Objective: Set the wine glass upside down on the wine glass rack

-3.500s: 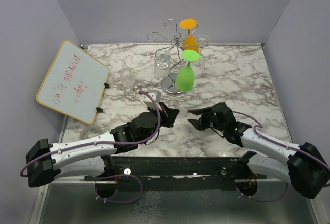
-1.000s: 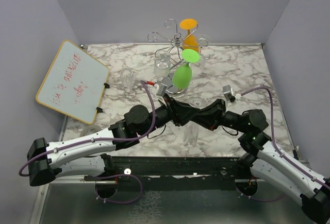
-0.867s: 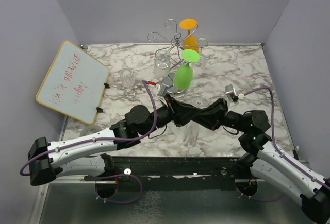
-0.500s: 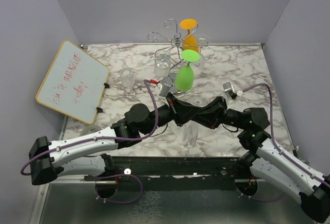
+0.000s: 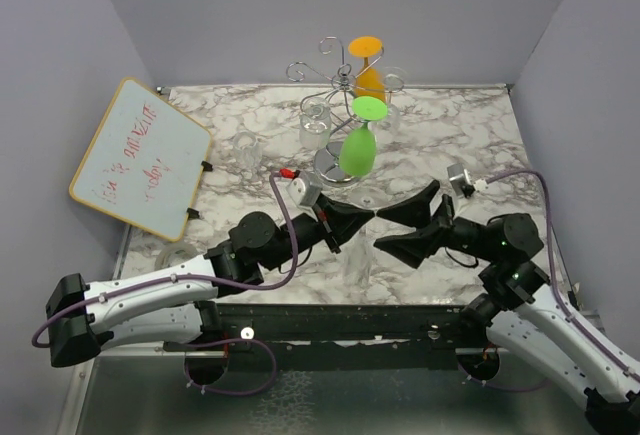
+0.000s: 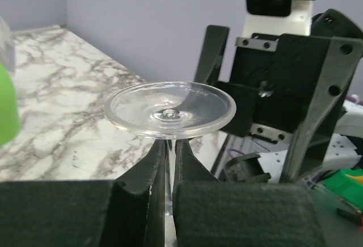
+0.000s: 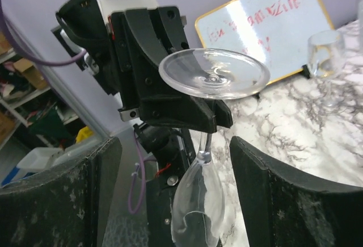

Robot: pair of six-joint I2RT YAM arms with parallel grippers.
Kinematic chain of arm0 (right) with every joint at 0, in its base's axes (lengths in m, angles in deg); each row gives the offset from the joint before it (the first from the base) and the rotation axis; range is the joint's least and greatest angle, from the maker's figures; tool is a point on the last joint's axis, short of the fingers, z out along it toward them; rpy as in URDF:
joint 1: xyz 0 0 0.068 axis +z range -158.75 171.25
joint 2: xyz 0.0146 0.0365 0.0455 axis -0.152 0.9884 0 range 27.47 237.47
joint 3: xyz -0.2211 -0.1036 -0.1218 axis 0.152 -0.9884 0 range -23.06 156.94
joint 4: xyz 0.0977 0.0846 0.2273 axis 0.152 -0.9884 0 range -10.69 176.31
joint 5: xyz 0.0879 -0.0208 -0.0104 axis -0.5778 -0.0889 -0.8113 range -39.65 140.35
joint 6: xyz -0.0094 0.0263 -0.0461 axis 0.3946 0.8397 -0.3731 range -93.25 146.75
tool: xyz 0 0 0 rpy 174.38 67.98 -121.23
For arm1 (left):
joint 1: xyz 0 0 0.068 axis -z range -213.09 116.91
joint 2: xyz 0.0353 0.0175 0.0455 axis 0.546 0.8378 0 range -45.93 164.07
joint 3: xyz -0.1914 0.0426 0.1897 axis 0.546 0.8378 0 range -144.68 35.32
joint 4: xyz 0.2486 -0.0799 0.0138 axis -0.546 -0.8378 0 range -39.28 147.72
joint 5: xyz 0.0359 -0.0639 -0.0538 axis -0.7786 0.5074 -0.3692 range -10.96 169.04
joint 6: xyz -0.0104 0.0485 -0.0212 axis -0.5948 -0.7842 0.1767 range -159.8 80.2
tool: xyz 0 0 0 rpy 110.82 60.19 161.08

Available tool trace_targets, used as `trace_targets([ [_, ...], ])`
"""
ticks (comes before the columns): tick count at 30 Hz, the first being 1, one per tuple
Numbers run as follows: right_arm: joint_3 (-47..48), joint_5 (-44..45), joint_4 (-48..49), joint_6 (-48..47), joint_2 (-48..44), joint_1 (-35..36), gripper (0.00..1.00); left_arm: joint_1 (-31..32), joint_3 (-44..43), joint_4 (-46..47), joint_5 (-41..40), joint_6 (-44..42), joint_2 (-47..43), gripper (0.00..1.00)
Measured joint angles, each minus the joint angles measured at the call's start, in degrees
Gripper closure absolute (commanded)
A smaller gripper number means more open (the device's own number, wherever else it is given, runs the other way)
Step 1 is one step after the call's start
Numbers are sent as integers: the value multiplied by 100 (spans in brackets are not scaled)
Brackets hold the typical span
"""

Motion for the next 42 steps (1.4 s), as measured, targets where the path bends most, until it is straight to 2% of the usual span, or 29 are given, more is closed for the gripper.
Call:
trace_targets([
  [5, 588, 640, -909, 192, -293, 0, 17, -2, 186, 63, -144, -732, -354, 100],
  [10, 1432, 1355, -1823, 1279, 20, 0, 27, 0, 249, 254, -109, -1506, -483, 100],
  [16, 1668, 1777, -2564, 2612, 459, 0, 35, 0, 269, 448, 160, -2181, -459, 100],
  [19, 1613, 1784, -2551, 3139, 568, 0, 42, -7, 286, 476, 197, -2448, -413, 100],
  [23, 1165, 1740, -1974, 3816, 494, 0, 49, -2, 308, 479, 297, -2664, -334, 100],
  [24, 1115, 1725, -1902, 3952, 494, 0, 53, -2, 328, 487, 308, -2704, -330, 100],
  [29, 1019, 1591, -1528, 4562, 522, 0, 83, 0, 389, 555, 339, -2802, -321, 100],
  [31, 949, 1519, -1316, 4798, 520, 0, 96, -2, 402, 590, 339, -2806, -306, 94],
  [32, 901, 1491, -1202, 4942, 522, 0, 98, -2, 404, 625, 339, -2806, -284, 87],
  [36, 619, 1434, -835, 5453, 533, -17, 99, -7, 413, 647, 293, -2868, -264, 60],
  [38, 509, 1384, -682, 5589, 538, -11, 99, -2, 420, 667, 282, -2789, -267, 56],
  [42, 407, 1377, -654, 5692, 498, -7, 99, -2, 455, 669, 238, -2625, -262, 57],
])
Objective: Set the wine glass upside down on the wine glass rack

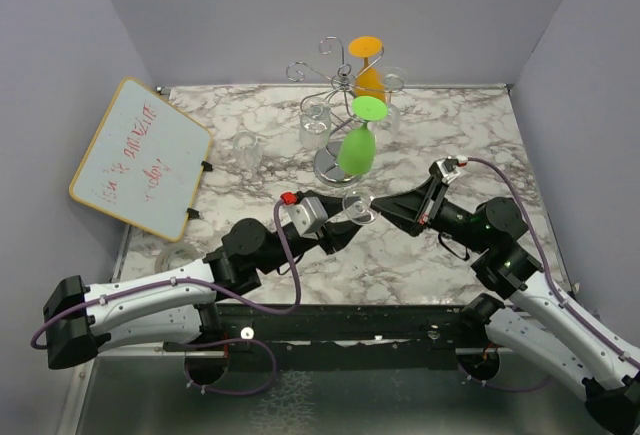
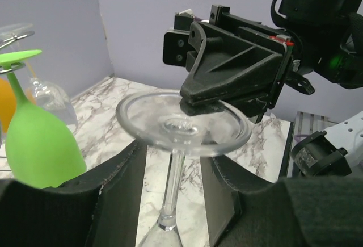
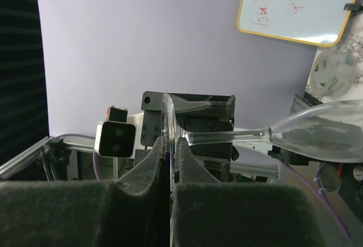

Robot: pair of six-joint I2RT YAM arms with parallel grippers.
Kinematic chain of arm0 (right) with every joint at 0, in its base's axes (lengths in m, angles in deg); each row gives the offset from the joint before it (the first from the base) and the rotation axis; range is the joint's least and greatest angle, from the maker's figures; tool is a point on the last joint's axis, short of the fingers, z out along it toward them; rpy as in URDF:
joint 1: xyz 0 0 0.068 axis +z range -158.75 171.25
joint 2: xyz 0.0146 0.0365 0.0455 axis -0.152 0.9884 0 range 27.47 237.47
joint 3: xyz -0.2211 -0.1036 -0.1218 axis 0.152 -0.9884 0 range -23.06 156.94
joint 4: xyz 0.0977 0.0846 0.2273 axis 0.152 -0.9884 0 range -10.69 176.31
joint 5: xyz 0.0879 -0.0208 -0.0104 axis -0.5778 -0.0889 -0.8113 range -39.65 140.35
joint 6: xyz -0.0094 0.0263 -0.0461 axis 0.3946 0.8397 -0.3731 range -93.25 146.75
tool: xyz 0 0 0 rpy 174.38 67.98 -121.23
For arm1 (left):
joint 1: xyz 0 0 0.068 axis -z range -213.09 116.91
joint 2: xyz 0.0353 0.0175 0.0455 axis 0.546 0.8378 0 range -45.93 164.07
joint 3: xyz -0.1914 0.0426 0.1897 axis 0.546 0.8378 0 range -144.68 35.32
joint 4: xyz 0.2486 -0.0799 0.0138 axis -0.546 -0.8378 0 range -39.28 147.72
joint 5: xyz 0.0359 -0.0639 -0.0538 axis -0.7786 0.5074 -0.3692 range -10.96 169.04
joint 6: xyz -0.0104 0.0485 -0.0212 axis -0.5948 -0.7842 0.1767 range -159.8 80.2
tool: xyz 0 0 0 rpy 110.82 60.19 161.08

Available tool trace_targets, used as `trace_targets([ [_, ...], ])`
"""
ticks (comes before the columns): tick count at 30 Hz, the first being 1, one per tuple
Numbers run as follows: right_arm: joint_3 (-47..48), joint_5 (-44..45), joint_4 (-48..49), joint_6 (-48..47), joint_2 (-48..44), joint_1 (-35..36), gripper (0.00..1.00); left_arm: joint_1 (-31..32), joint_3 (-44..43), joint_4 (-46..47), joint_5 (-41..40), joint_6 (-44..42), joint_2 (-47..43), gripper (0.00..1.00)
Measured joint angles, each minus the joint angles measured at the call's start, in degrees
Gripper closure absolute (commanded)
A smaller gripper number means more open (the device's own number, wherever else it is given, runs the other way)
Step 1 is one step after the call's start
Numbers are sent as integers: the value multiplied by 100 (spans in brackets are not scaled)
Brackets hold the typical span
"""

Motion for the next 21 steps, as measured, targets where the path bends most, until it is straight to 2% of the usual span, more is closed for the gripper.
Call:
trace_targets([
  [6, 7, 66, 11, -2, -173, 0, 99, 0, 107, -151, -44, 83, 37, 64],
  [8, 9, 92, 11, -4, -238, 0, 99, 0, 168, -299, -63, 83, 37, 71],
  [10, 20, 111, 2, -11, -264, 2, 99, 0, 190, -411, -81, 70, 39, 81],
  [12, 31, 125, -35, -31, -256, 2, 99, 0, 186, -492, -90, 50, 39, 97],
  [13, 35, 133, -81, -39, -245, 2, 99, 0, 164, -566, -83, 35, 39, 100],
  [15, 35, 173, -164, -57, -227, 2, 99, 0, 90, -715, -55, -15, 74, 100],
  [16, 35, 192, -216, -61, -221, 2, 96, 0, 42, -782, -35, -42, 96, 100],
  [17, 35, 205, -258, -66, -221, 2, 87, 0, 9, -848, -28, -55, 109, 100],
  [19, 37, 234, -308, -92, -216, 7, 60, 0, -22, -949, -15, -72, 118, 100],
  [21, 52, 297, -323, -164, -201, 7, 45, 0, -24, -1027, -31, -61, 118, 100],
])
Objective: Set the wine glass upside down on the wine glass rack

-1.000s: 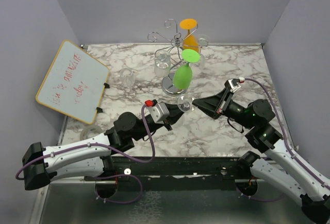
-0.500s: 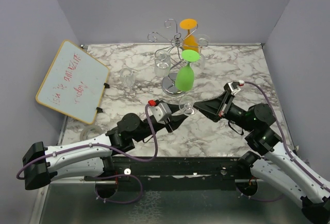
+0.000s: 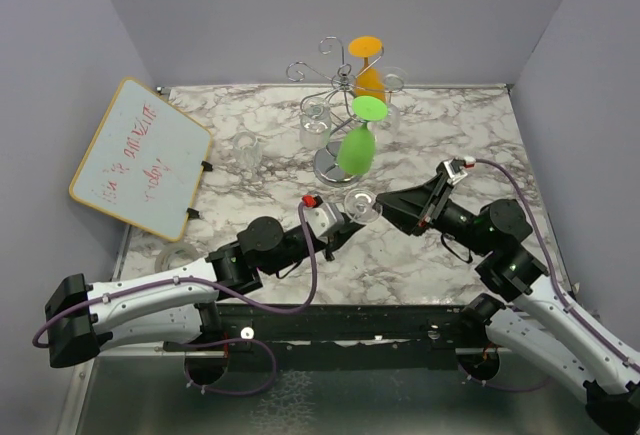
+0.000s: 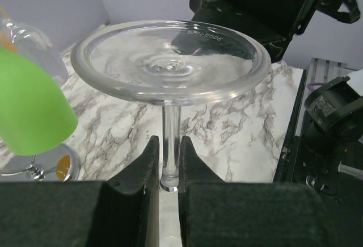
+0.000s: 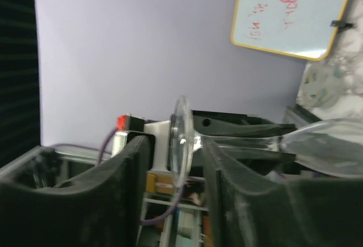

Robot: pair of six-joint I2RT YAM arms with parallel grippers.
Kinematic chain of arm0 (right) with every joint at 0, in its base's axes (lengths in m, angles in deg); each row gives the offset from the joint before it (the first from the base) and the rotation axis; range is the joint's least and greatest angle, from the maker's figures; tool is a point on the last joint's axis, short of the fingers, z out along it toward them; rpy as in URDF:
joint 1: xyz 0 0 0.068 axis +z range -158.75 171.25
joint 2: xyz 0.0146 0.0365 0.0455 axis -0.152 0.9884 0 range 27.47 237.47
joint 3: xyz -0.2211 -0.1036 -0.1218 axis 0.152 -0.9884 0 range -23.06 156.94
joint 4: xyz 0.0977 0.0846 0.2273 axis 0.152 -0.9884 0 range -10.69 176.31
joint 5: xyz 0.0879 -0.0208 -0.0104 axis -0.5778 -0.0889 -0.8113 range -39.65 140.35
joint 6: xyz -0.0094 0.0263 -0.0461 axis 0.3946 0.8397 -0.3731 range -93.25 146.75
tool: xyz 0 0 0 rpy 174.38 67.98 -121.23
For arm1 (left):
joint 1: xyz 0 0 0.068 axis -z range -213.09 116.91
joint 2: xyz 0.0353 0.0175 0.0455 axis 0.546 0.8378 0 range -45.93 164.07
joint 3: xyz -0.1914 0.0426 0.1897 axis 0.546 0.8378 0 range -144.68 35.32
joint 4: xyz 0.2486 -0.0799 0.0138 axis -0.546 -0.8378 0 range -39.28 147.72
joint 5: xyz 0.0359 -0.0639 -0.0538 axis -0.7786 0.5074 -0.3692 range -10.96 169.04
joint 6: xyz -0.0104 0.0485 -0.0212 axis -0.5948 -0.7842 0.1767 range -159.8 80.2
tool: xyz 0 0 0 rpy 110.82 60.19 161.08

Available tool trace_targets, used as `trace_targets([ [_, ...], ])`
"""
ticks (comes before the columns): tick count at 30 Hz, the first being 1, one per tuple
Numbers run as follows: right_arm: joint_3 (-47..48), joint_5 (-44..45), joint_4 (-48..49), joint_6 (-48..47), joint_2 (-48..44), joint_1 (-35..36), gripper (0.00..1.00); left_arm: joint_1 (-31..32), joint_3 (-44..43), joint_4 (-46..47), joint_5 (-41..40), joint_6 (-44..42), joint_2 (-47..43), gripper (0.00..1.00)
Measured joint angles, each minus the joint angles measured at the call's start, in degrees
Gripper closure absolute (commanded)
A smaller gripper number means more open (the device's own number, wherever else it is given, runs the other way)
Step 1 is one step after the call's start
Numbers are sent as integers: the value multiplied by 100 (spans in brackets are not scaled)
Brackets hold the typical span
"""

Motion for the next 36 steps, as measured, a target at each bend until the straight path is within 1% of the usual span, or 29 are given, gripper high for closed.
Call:
trace_targets([
  [1, 13, 37, 0, -15, 0, 0, 36, 0, 0, -57, -24, 9, 0, 100],
  [3, 24, 131, -11, -59, -37, 0, 22, 0, 0, -173, -146, 20, -9, 100],
  [5, 33, 251, -35, -153, -109, 0, 17, 0, 0, -295, -365, 37, -59, 100],
  [9, 81, 487, -199, -345, -249, 0, 16, 0, 0, -573, -1060, 103, -385, 100],
  [15, 96, 734, -466, -584, -391, 0, 16, -68, -203, -1132, -2448, 138, -997, 100],
  [18, 98, 824, -623, -684, -413, 0, 16, -205, -566, -1523, -3067, 140, -1121, 100],
  [21, 98, 907, -708, -761, -420, 0, 16, -407, -949, -1871, -3517, 140, -1141, 100],
  [24, 105, 935, -730, -839, -411, 0, 17, -686, -1246, -2116, -3790, 136, -1064, 100],
  [29, 175, 949, -765, -909, -369, 0, 17, -1633, -1834, -2461, -3775, 164, -566, 100],
  [32, 181, 953, -785, -942, -387, 0, 17, -2308, -2068, -2559, -3364, 199, -140, 100],
  [36, 184, 1034, -931, -1012, -474, 0, 17, -3136, -2315, -2570, -2479, 374, 413, 100],
])
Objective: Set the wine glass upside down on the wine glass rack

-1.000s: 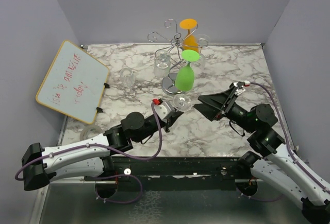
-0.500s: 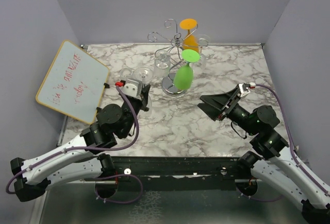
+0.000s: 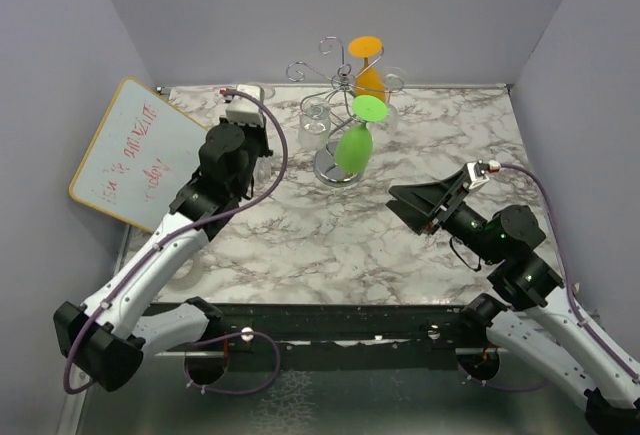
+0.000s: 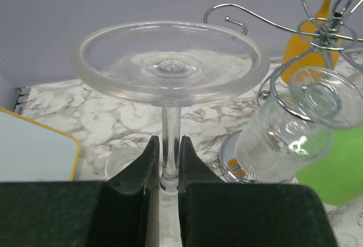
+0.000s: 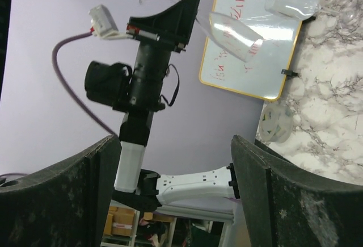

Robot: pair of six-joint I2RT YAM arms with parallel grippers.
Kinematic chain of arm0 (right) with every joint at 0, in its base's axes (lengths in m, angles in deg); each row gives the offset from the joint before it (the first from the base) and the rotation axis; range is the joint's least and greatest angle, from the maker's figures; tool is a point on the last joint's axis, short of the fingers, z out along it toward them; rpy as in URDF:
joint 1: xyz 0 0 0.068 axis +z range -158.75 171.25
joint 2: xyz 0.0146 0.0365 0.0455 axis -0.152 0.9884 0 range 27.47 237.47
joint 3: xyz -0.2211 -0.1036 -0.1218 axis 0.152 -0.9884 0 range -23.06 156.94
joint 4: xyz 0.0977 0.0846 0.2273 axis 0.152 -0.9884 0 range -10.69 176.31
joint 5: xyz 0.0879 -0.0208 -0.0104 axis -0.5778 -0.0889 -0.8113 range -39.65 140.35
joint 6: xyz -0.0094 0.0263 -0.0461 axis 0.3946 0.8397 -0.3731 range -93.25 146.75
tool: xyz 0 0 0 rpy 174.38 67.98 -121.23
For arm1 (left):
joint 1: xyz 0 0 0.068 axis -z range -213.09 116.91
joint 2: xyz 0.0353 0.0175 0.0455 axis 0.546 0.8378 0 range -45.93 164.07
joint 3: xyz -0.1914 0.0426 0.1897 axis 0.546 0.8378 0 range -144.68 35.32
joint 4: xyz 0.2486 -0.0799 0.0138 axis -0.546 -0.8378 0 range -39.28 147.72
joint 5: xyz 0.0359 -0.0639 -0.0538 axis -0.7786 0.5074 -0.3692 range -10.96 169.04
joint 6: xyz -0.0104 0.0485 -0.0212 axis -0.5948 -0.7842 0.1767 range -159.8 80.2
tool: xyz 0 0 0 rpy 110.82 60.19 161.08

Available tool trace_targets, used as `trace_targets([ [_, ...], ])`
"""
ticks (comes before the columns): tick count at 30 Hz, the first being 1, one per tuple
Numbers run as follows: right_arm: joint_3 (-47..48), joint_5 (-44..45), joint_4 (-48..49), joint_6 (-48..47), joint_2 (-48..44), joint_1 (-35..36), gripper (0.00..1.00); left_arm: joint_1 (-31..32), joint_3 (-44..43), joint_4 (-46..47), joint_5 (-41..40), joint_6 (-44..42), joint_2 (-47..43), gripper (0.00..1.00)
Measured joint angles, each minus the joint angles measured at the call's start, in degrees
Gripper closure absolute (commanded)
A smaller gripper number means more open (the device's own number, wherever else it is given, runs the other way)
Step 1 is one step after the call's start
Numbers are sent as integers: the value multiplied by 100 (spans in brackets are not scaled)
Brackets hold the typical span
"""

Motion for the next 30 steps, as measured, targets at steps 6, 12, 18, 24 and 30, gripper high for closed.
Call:
trace_targets([
  [6, 151, 140, -304, -203, -118, 0, 17, -1257, -356, 304, 1904, 372, 898, 100],
  [12, 393, 254, -452, -494, -164, 0, 17, -1989, -562, 1062, 3821, 509, 1565, 100],
  [18, 522, 321, -570, -730, -122, 0, 17, -2260, -717, 1792, 5388, 428, 2188, 100],
  [24, 557, 374, -730, -835, -98, 0, 17, -2262, -754, 2229, 6437, 313, 2717, 100],
  [30, 754, 496, -979, -951, -52, 0, 18, -2264, -754, 2476, 6778, 109, 2885, 100],
])
